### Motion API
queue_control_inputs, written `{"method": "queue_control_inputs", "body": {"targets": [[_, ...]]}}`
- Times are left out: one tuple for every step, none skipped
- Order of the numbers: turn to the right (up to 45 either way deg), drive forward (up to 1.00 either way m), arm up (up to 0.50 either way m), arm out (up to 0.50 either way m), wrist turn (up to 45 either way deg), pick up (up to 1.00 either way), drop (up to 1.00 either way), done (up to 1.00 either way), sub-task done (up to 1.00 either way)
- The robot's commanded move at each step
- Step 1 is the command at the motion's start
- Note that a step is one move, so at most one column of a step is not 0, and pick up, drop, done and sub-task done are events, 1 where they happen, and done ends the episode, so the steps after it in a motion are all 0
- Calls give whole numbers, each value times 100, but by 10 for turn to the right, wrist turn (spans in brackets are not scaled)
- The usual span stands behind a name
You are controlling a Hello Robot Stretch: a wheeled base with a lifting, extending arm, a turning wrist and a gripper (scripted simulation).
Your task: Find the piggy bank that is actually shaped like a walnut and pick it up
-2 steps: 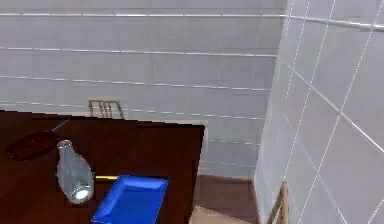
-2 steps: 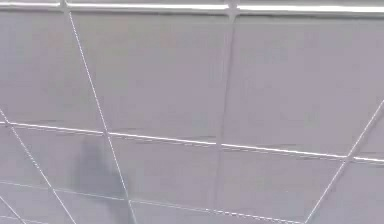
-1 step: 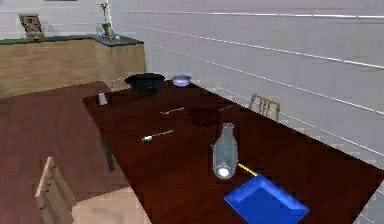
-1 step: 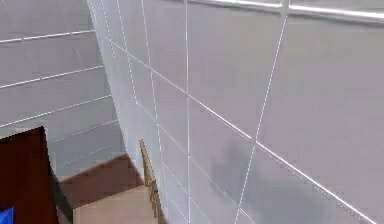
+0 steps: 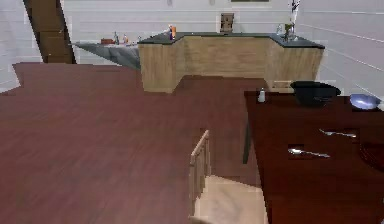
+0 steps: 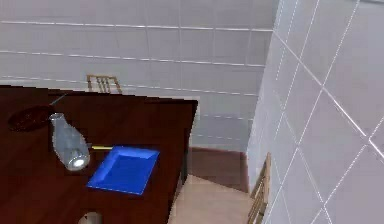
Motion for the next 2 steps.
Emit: {"method": "queue_control_inputs", "body": {"targets": [[-300,0,0,0,0,0,0,0,0],[0,0,50,0,0,0,0,0,0]]}}
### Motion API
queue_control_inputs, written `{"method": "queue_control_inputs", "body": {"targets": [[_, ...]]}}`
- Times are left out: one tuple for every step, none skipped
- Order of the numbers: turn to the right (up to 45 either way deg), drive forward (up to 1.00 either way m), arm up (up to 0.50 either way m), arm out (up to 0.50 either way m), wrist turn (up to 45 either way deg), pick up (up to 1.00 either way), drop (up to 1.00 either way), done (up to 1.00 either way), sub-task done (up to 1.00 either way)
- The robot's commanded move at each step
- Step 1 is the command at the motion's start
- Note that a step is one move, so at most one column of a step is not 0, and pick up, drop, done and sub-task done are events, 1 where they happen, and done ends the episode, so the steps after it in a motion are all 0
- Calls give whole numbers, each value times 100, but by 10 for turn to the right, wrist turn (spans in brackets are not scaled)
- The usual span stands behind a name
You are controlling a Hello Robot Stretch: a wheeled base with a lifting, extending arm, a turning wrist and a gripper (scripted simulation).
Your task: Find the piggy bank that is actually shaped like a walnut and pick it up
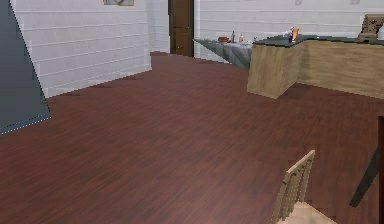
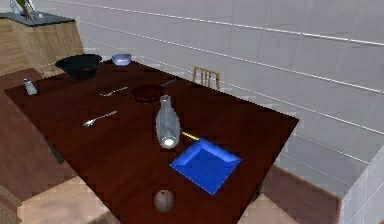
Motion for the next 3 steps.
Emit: {"method": "queue_control_inputs", "body": {"targets": [[0,0,38,0,0,0,0,0,0],[0,0,0,6,0,0,0,0,0],[0,0,0,0,450,0,0,0,0]]}}
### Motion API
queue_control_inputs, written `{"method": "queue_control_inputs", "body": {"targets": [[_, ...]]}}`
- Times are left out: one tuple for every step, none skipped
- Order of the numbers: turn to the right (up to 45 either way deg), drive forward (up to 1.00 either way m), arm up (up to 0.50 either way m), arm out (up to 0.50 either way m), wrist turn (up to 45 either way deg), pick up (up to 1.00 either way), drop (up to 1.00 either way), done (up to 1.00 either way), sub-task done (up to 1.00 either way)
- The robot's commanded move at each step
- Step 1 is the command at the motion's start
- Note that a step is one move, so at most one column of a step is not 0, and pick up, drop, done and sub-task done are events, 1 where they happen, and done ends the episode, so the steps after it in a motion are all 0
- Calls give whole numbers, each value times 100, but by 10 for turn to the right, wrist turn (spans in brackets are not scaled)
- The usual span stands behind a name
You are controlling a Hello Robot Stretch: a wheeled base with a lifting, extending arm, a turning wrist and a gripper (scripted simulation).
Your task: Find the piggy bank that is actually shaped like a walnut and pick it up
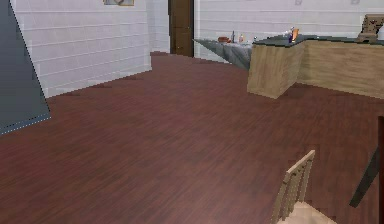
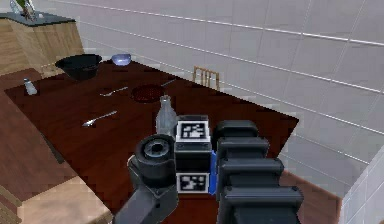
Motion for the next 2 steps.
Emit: {"method": "queue_control_inputs", "body": {"targets": [[0,0,0,0,450,0,0,0,0],[0,0,0,0,450,0,0,0,0]]}}
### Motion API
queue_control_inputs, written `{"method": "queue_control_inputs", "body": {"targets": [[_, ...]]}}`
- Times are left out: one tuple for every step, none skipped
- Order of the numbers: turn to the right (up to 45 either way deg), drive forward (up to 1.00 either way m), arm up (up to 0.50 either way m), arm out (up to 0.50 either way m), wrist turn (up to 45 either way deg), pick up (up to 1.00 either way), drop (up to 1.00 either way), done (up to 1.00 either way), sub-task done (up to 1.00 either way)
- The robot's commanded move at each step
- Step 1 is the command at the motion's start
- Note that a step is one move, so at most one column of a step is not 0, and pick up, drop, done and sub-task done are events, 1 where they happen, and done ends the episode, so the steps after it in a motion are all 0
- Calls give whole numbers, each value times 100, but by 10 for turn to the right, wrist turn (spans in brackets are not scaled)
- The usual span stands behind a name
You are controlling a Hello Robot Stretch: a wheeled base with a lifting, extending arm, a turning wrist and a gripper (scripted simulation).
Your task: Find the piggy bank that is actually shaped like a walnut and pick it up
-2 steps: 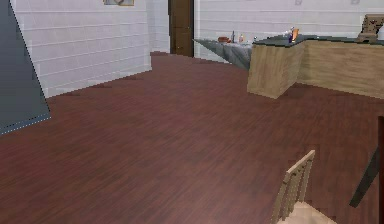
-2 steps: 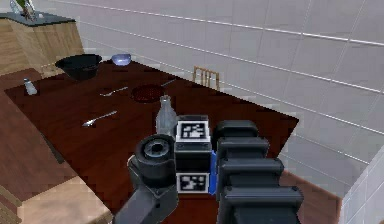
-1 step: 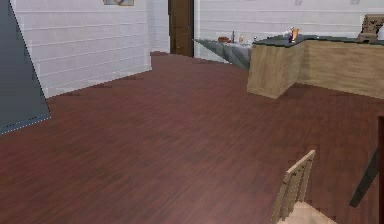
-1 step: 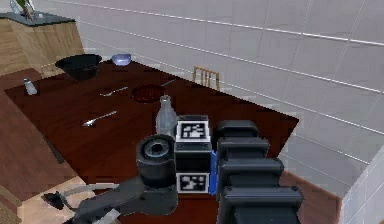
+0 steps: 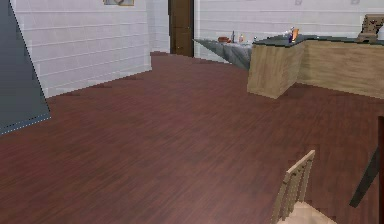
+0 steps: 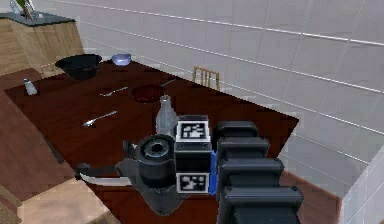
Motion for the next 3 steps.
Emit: {"method": "queue_control_inputs", "body": {"targets": [[0,0,0,0,270,0,0,0,0],[0,0,-26,0,0,0,0,0,0],[0,0,0,0,0,100,0,0,0]]}}
